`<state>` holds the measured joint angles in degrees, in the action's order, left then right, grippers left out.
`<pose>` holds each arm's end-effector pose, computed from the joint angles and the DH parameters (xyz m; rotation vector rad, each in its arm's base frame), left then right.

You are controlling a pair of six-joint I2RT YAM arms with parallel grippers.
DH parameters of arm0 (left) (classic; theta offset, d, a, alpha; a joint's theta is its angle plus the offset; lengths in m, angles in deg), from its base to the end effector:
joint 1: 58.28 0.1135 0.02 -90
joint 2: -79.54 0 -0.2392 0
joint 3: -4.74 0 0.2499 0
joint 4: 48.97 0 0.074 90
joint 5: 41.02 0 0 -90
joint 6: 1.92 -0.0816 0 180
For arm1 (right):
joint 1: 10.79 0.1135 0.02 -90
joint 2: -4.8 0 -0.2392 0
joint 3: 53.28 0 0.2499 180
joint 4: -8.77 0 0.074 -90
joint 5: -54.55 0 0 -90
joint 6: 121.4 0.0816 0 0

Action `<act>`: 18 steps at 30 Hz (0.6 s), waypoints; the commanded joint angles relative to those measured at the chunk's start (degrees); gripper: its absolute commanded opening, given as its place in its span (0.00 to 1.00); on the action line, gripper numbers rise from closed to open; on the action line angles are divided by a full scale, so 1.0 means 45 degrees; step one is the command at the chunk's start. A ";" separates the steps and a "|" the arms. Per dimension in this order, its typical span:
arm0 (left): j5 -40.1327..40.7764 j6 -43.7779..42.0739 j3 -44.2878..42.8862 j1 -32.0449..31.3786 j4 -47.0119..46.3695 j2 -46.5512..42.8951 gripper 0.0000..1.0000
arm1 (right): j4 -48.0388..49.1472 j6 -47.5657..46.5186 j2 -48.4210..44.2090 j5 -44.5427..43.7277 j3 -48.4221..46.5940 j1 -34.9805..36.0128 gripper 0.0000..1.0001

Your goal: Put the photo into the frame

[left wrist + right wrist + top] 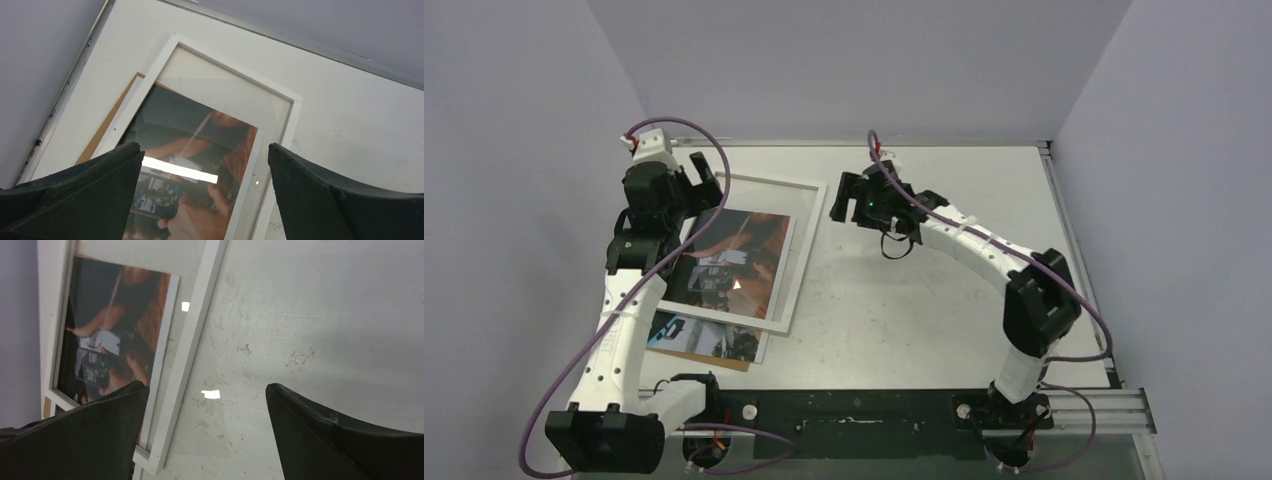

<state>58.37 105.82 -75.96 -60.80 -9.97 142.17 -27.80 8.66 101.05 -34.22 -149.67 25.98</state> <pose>0.2922 0.0005 0.3482 -0.3635 1.8972 -0.0775 0.3363 0.2535 0.2595 0.0539 2.3148 0.7457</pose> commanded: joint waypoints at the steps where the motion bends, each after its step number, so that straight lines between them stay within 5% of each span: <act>1: 0.0157 0.0293 0.0090 0.0014 0.0064 -0.0518 0.97 | 0.0643 0.2282 0.2023 0.0905 -0.0404 0.0976 0.87; 7: -0.0145 0.0707 0.0410 0.0014 0.0027 -0.0635 0.97 | 0.1520 0.3412 0.4396 0.2127 -0.1417 0.1922 0.62; 18: -0.0182 0.0595 0.0704 -0.0005 0.0102 -0.0765 0.97 | -0.3809 0.2612 0.6413 -0.0865 -0.4728 0.2664 0.58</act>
<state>57.49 108.48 -72.60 -60.80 -9.08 140.29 -33.50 22.14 128.08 -29.36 -164.09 36.56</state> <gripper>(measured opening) 0.971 0.591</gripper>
